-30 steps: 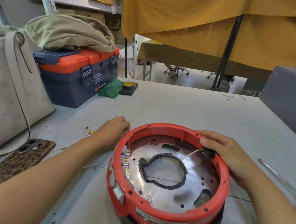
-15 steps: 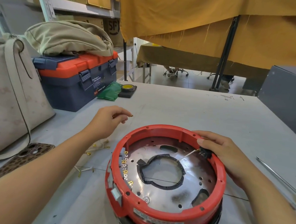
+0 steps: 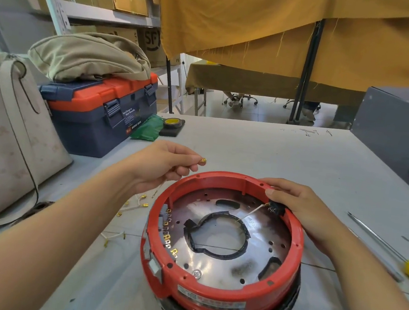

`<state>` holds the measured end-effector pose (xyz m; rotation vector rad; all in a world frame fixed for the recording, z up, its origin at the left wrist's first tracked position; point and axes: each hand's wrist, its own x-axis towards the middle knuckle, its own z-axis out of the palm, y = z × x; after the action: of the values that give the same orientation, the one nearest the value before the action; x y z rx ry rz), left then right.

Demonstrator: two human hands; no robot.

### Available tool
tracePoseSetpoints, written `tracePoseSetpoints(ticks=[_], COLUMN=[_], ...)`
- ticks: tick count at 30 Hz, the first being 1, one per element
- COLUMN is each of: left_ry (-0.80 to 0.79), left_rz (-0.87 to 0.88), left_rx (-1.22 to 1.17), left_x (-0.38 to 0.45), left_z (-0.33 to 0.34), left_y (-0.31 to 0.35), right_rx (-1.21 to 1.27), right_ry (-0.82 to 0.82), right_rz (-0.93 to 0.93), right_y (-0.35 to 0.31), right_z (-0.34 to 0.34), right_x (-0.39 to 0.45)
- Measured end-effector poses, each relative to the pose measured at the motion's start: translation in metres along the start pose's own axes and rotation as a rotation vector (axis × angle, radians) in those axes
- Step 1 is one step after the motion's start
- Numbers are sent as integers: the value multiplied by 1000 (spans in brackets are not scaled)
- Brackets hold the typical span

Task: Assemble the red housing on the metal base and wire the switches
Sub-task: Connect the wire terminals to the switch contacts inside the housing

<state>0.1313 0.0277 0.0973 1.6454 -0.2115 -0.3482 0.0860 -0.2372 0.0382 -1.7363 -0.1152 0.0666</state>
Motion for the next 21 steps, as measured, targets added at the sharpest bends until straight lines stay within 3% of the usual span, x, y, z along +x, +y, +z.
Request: tracePoseSetpoints(ticks=[10,17,21], left_ry=[-181,-257,-211], left_rz=[13,185,312], left_rx=[193,638,846], left_x=[-8,-9,-7], left_z=[40,79,101], left_y=[2,0,-5], right_rx=[-112,-169,-203], right_ry=[110,193,241], right_rz=[-10,-38,-59], right_y=[-4,-7,-6], right_z=[2,5,6], right_x=[-2,-3,-2])
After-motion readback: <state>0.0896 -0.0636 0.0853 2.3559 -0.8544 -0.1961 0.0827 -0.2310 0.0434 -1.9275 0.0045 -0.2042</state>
